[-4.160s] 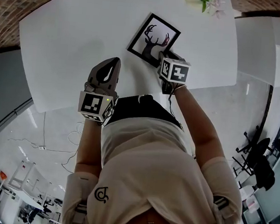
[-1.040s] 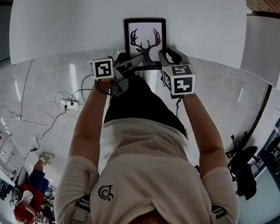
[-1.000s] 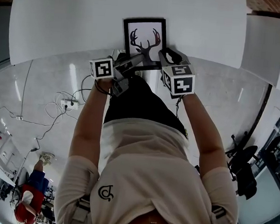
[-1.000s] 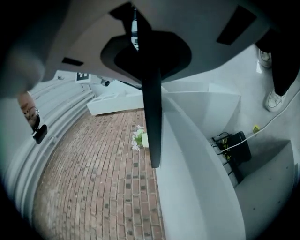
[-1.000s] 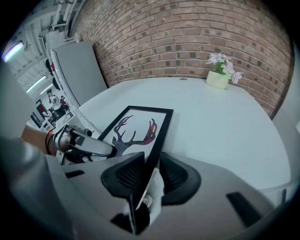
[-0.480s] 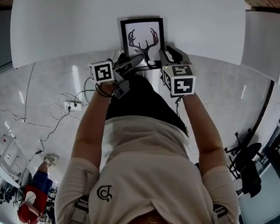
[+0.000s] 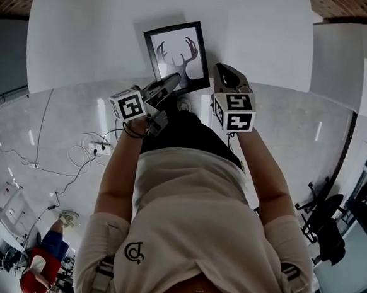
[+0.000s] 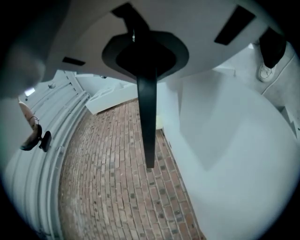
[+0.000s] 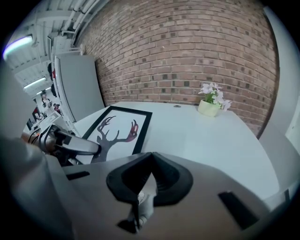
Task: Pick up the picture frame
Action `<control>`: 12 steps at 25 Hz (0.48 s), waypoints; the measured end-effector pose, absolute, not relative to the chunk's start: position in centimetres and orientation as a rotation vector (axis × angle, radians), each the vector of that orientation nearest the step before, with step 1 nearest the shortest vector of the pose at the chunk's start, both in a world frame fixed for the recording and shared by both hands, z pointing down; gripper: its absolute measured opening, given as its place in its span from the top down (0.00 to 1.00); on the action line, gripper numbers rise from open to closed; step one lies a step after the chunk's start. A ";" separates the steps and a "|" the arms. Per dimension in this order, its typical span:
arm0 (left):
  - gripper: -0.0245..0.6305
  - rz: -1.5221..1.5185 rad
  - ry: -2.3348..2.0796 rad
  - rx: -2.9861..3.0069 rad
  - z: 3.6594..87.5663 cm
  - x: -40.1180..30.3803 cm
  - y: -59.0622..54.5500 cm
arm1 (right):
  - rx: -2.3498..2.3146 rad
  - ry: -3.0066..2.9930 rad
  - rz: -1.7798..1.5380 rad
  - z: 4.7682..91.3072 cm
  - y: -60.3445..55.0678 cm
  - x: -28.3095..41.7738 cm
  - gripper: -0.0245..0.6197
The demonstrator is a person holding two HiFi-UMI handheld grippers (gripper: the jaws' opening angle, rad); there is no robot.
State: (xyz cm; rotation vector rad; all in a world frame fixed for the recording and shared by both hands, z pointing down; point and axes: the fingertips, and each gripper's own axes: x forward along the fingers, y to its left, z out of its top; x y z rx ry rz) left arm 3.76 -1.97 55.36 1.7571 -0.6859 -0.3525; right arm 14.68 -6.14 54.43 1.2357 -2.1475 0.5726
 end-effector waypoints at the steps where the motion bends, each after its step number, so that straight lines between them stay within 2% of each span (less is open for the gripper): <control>1: 0.93 -0.361 -0.712 1.765 54.6 3.3 -2.5 | 1.243 -2.152 0.571 53.8 -6.4 14.6 0.95; 12: 0.93 -0.420 -0.945 1.964 43.9 -2.5 -9.1 | 1.319 -2.284 0.501 45.2 -12.3 11.2 0.95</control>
